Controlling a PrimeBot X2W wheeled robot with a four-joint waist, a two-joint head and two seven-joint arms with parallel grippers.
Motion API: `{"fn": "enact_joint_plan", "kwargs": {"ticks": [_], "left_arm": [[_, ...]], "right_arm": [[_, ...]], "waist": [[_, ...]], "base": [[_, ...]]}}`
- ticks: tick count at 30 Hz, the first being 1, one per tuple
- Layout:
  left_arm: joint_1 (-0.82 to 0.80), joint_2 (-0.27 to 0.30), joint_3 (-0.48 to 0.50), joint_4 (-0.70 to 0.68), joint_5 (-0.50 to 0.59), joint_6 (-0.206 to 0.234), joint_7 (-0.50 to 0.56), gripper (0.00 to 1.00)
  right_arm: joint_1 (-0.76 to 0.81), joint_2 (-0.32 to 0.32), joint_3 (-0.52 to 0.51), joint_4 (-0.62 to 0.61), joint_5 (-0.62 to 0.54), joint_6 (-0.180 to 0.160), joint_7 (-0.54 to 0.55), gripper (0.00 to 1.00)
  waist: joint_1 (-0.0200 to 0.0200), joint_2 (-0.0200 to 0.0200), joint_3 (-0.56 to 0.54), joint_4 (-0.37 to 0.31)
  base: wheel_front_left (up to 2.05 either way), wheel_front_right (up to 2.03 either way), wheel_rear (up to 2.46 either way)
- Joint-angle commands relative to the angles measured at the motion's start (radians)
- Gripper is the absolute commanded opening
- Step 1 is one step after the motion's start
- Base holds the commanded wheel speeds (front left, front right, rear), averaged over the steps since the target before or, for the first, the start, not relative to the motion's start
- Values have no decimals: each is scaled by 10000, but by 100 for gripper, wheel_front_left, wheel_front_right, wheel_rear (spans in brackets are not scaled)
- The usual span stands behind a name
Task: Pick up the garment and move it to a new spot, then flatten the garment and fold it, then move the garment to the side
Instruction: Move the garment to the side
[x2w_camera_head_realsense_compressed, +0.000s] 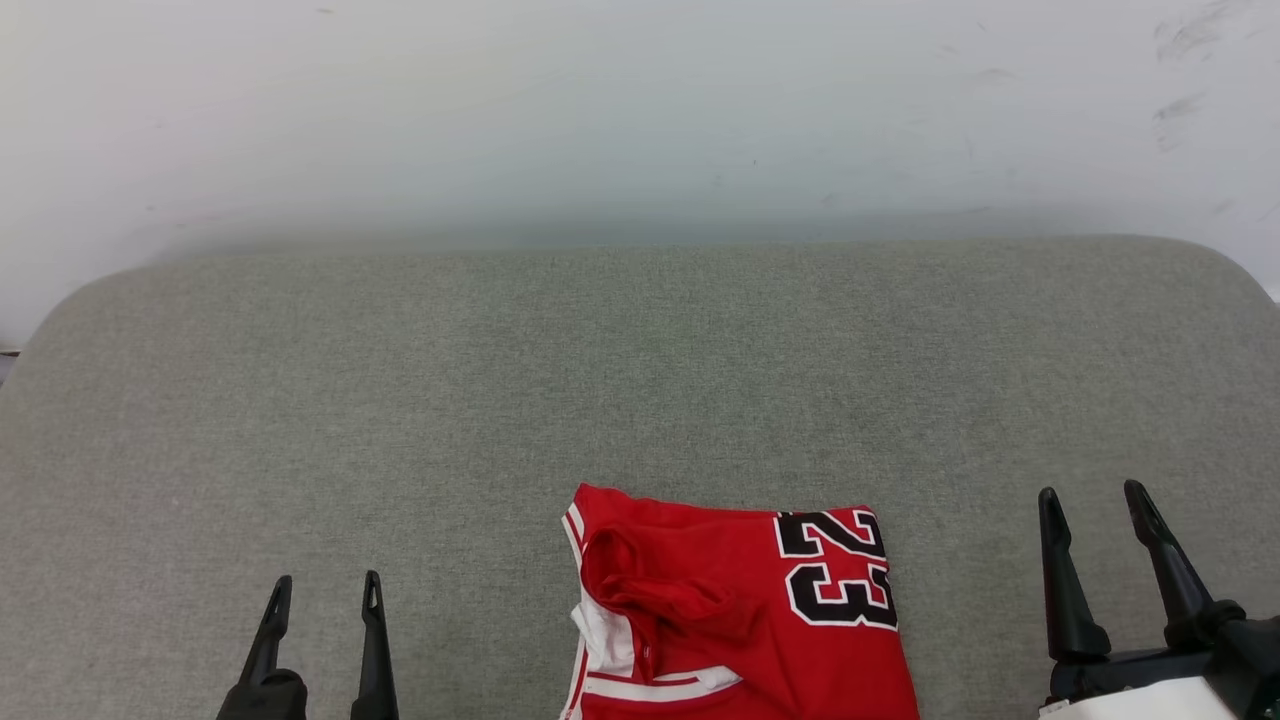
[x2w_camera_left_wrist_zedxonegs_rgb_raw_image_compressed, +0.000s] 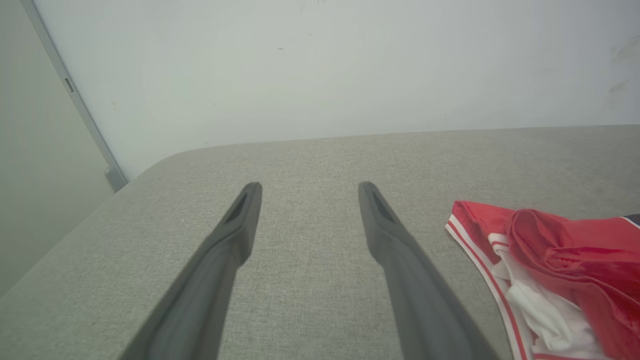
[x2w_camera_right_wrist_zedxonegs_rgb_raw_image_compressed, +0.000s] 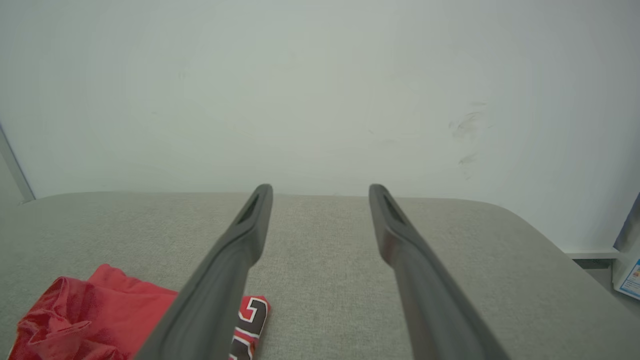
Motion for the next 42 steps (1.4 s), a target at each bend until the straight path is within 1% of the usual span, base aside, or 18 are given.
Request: {"fn": "enact_joint_plan", "kwargs": {"ticks": [1, 6, 9, 12, 14, 17, 23, 27, 28, 32, 35, 38, 42], "left_arm": [[94, 19, -2, 4, -1, -47, -45, 100], [72, 19, -4, 20, 2, -32, -45, 100], [72, 4, 10, -4, -12, 7, -45, 100], [-62, -10, -43, -14, 17, -2, -45, 100], [-167, -20, -67, -21, 33, -1, -45, 100], [-208, -25, -76, -27, 45, 2, -45, 100], [-374, -42, -113, -16, 49, -29, -45, 100], [-484, -46, -126, -8, 70, -33, -45, 100], [-484, -46, -126, -8, 70, -33, -45, 100], [-670, -53, -165, -25, 92, -42, -45, 100], [-781, -60, -201, -44, 74, -46, -45, 100], [-902, -72, -263, -56, 82, -57, -45, 100], [-1070, -87, -333, -27, 47, -64, -45, 100]], "right_arm": [[134, 72, 21, 90, -67, -9, -16, 100], [-68, 46, 99, 168, -165, -9, -16, 100], [-646, -263, 278, 142, -177, -9, 85, 100], [-1348, -618, 563, 143, 52, -9, 581, 100], [-1949, -1038, 867, 167, 209, -9, 1071, 100], [-2799, -1558, 1545, 336, 904, -9, 2203, 100], [-4158, -2688, 3268, 943, 2661, -9, 5660, 100], [-4534, -3266, 4150, 1388, 3797, -9, 7656, 100], [-4534, -3266, 4150, 1388, 3797, -9, 7656, 100], [-4648, -3585, 4670, 1859, 4811, -9, 9040, 100], [-4682, -3723, 5000, 2160, 5274, -9, 9580, 100], [-4737, -3818, 5290, 2489, 5459, -9, 9670, 100], [-4696, -3693, 5698, 3173, 5565, -9, 9545, 100]], "waist": [[1, 0, -17, 18], [1, 0, -14, 34], [1, 0, 23, -16], [1, 0, 145, -17], [1, 0, 239, -1], [1, 0, 348, 11], [1, 0, 550, 37], [1, 0, 658, 115], [1, 0, 658, 115], [1, 0, 804, 237], [1, 0, 976, 357], [1, 0, 1190, 501], [1, 0, 1492, 707]], "base": [[0, 0, 0], [0, 0, 0], [0, 0, 0], [0, 0, 0], [0, 0, 0], [0, 0, 0], [0, 0, 0], [0, 0, 0], [0, 0, 0], [0, 0, 0], [0, 0, 0], [0, 0, 0], [0, 0, 0]]}}
